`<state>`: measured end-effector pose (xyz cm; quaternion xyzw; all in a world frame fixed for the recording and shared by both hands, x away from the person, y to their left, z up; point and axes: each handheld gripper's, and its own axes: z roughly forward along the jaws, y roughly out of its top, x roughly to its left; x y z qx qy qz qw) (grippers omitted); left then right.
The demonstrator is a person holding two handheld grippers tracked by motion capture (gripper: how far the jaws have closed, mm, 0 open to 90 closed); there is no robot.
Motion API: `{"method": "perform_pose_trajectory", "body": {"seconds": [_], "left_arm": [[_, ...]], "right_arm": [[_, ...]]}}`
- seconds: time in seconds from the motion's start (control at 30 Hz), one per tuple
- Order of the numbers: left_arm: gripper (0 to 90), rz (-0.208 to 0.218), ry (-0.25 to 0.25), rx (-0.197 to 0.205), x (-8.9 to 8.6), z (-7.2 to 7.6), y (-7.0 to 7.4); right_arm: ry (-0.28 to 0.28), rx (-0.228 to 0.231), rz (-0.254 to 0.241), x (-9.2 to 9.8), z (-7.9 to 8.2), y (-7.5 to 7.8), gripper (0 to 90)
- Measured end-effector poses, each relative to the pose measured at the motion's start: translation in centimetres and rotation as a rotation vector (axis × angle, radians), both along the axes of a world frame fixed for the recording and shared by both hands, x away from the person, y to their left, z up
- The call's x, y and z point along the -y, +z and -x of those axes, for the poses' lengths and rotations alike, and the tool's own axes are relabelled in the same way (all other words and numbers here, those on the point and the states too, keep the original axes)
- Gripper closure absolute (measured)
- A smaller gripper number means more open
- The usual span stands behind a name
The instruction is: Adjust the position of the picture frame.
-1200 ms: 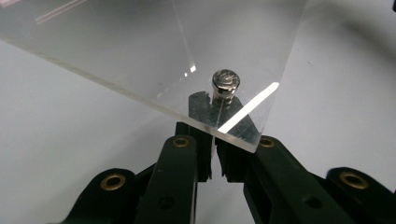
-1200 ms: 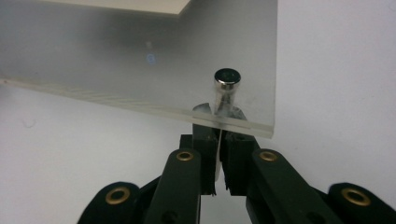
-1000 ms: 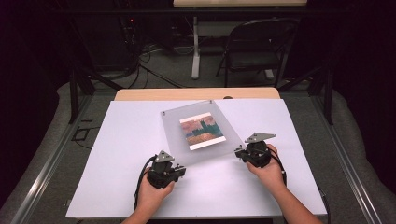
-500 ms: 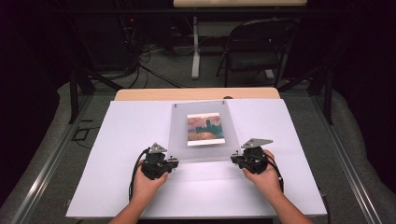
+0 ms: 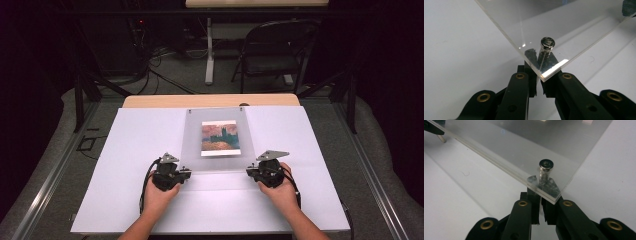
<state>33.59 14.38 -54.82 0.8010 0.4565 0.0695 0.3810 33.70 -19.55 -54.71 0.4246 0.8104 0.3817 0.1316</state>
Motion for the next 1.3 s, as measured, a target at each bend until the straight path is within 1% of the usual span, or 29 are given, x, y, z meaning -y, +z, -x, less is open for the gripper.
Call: {"method": "perform_pose_trajectory", "body": {"seconds": [0.1, 0.13, 0.23, 0.3, 0.33, 0.37, 0.5, 0.57, 0.63, 0.8, 0.93, 1.1, 1.3], "left_arm": [[84.0, 0.008, -0.001, -0.001, -0.11, -0.03, -0.13], [83.9, 0.013, -0.006, -0.015, -0.19, -0.06, -0.07], [83.8, 0.016, 0.005, -0.005, -0.12, -0.02, -0.16], [83.6, 0.019, -0.001, -0.014, -0.22, -0.05, -0.11], [83.6, 0.023, 0.005, -0.01, -0.2, -0.05, -0.15], [83.5, 0.022, 0.007, -0.01, -0.24, -0.09, -0.14], [83.4, 0.018, 0.011, -0.014, -0.4, -0.19, -0.09], [83.3, 0.026, 0.023, -0.009, -0.42, -0.24, -0.18], [83.3, 0.022, 0.02, -0.011, -0.42, -0.23, -0.14], [83.0, 0.033, 0.023, -0.021, -0.45, -0.33, -0.14], [82.9, 0.038, 0.037, -0.018, -0.34, -0.44, -0.18], [82.7, 0.039, 0.036, -0.022, -0.37, -0.68, -0.14], [82.5, 0.044, 0.048, -0.017, -0.28, -0.87, -0.22]], "right_arm": [[0.0, -0.003, 0.003, -0.04, 0.03, -0.15, 85.6], [0.002, -0.007, 0.0, -0.02, 0.01, -0.29, 85.6], [0.002, -0.006, -0.002, -0.01, 0.02, -0.32, 85.6], [0.002, -0.005, -0.008, 0.01, -0.01, -0.43, 85.5], [0.003, -0.003, -0.008, 0.03, -0.02, -0.47, 85.5], [-0.001, -0.01, -0.012, -0.02, -0.01, -0.54, 85.5], [-0.001, -0.01, -0.01, -0.17, -0.01, -0.51, 85.5], [0.003, -0.011, -0.01, -0.28, -0.08, -0.55, 85.5], [0.003, -0.012, -0.012, -0.26, -0.1, -0.56, 85.5], [0.004, -0.007, -0.011, -0.25, -0.14, -0.57, 85.4], [0.002, -0.009, -0.011, -0.23, -0.27, -0.49, 85.4], [-0.002, -0.009, -0.012, -0.23, -0.41, -0.53, 85.4], [-0.006, -0.005, -0.014, -0.18, -0.62, -0.55, 85.4]]}}
